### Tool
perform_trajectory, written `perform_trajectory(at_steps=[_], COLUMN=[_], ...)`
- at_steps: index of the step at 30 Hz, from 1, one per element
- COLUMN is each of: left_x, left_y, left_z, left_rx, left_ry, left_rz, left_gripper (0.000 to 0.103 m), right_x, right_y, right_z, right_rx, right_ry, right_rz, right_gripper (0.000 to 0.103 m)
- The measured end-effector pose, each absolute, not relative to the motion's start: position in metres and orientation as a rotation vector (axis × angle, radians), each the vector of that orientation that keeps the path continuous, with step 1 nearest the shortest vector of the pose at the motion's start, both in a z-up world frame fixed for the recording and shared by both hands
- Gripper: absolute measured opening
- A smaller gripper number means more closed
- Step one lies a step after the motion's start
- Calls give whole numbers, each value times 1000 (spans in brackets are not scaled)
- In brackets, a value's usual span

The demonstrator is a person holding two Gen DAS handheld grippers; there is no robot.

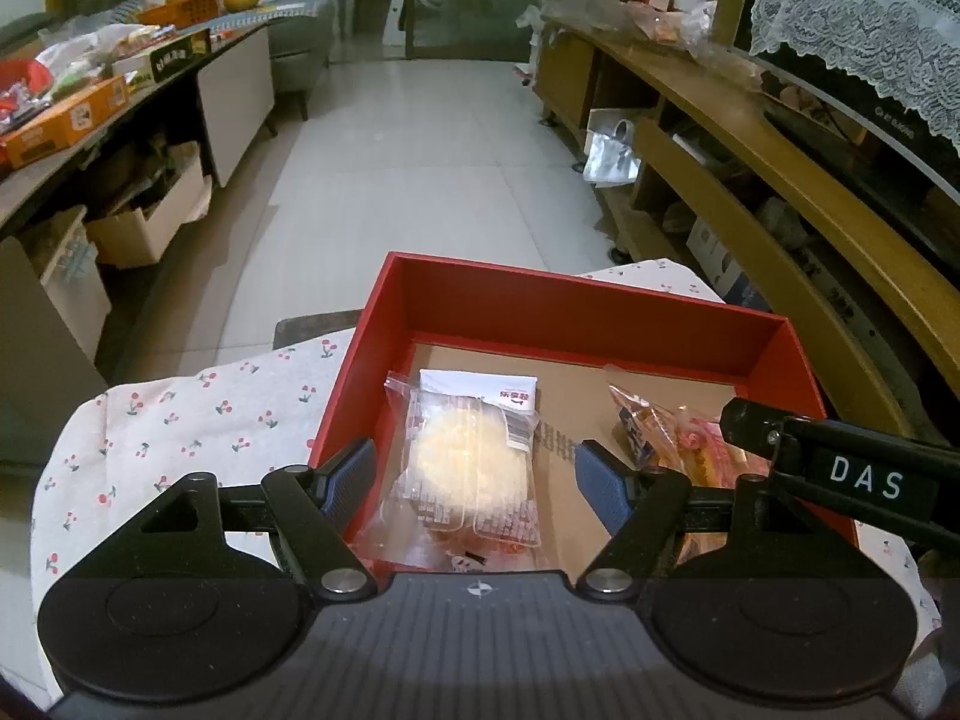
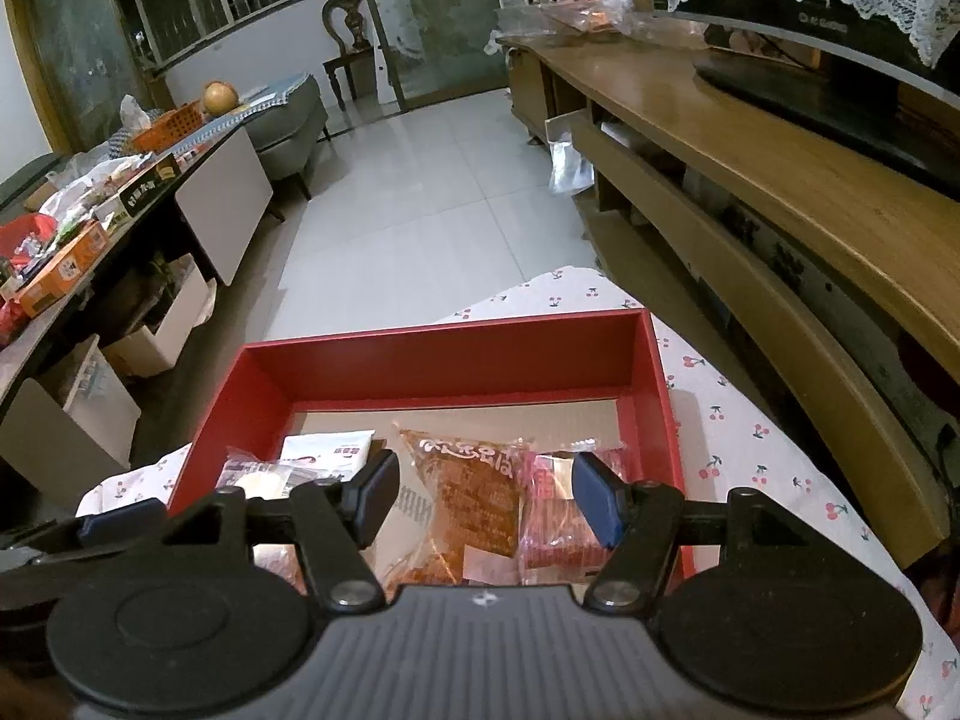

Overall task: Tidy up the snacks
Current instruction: 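Lower the cake and pastry into the red box and open both tools, then move left tool to the white Kaprons wafer packet and grasp it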

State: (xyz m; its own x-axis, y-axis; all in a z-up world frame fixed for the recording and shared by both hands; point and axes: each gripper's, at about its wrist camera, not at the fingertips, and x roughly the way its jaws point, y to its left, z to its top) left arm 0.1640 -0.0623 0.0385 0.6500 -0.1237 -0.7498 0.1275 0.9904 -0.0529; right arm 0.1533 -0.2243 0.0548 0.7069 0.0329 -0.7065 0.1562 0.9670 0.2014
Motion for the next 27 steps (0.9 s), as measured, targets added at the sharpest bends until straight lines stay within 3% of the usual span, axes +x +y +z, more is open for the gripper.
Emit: perform_trajectory(at_steps=[27], left_x=[122], left_y=[-58], left_z=[49], left_rx=[14], left_ry=[842], left_rz=[-189], left_gripper=[77], right_x=[108], right_y=[-225], right_z=[66], right_rx=[286], right_ry=[794], right_rz=[-61], right_gripper=[70])
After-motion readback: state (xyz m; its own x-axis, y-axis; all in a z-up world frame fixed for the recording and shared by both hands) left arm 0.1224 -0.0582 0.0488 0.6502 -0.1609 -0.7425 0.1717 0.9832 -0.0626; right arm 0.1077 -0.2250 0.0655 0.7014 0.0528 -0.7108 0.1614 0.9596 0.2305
